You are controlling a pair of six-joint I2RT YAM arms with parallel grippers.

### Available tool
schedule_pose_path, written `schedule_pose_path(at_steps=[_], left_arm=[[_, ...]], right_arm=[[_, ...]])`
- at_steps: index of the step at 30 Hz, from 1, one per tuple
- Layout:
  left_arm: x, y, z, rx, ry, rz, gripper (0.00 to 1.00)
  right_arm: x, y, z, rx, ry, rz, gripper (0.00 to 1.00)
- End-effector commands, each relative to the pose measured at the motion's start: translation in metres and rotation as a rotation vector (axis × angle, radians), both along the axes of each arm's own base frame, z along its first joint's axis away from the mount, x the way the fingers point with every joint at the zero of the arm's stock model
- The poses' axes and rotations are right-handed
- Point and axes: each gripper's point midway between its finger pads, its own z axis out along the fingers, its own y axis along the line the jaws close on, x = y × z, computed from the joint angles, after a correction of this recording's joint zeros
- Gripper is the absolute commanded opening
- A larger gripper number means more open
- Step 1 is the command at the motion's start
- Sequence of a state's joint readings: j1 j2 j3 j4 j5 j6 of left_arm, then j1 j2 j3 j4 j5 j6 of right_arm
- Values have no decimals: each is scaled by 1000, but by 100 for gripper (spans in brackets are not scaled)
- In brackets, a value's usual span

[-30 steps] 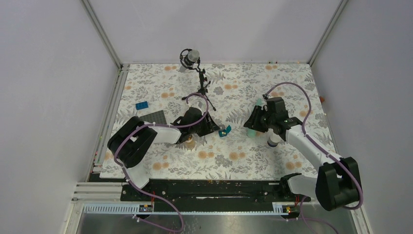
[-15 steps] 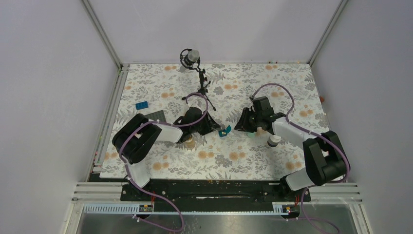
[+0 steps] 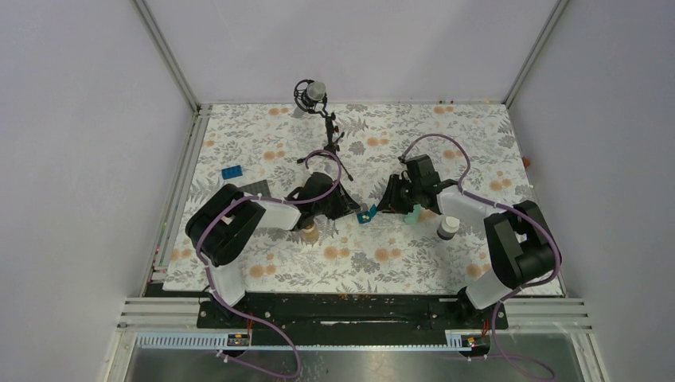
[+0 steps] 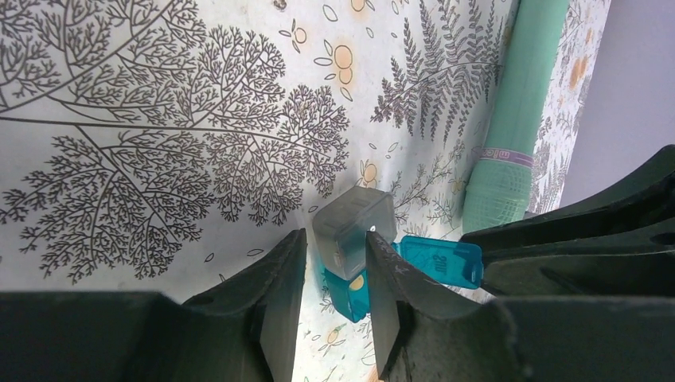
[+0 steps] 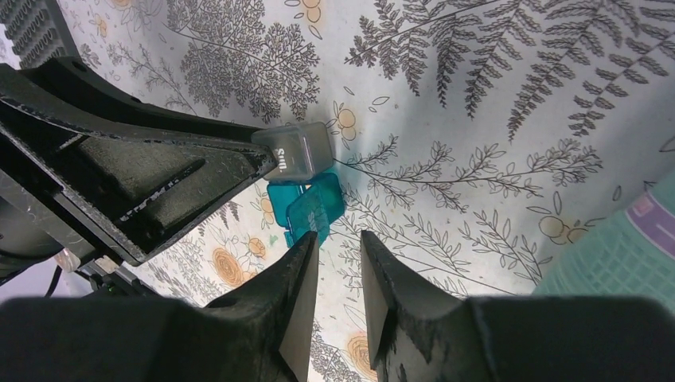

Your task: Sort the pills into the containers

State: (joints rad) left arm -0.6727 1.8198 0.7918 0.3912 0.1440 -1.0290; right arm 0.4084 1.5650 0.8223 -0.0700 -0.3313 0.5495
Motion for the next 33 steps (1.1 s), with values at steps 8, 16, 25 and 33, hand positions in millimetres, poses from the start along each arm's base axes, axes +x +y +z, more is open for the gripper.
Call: schedule_pose_path(at_steps=[8,16,25,33], left_arm=[[7,3,-3,88,20,16,33],[6,5,-7,103,38,25,28],[5,6,-8,110,43,27,25],[4,7,-11,113,49,28,25]], right_arm=[[5,27,9,53,-37,110,32],[5,34,6,41,-38,139,41],[0,41,-13,1,24,196,45],[-5,38,-31,-65,71,203,44]])
